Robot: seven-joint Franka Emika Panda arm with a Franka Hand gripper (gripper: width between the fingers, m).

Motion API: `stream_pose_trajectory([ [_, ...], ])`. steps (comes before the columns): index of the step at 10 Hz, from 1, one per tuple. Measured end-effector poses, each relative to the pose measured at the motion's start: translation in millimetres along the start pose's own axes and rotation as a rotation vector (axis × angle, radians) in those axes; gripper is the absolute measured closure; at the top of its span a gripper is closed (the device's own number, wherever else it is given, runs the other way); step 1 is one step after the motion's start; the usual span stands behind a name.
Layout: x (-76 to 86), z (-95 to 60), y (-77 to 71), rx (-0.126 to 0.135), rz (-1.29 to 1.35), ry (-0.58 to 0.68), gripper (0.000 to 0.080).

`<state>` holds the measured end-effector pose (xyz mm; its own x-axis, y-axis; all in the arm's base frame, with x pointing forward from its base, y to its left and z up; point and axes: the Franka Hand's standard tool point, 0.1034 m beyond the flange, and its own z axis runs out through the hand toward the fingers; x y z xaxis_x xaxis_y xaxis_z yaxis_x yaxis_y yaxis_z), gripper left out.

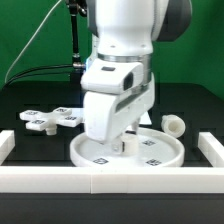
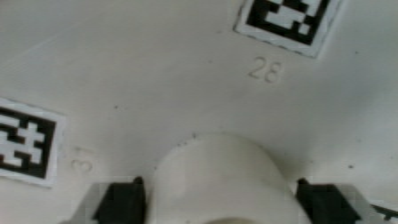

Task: Assemble round table

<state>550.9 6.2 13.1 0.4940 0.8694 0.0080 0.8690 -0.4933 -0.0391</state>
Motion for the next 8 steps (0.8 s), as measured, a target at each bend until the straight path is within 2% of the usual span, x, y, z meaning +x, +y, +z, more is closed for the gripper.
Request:
stream_pose_trajectory([
  [4, 23.3, 0.4, -14.3, 0.008, -0.022, 0.009, 0.0393],
  [8, 24.9, 0.9, -15.8, 0.007, -0.001, 0.004, 0.0393],
])
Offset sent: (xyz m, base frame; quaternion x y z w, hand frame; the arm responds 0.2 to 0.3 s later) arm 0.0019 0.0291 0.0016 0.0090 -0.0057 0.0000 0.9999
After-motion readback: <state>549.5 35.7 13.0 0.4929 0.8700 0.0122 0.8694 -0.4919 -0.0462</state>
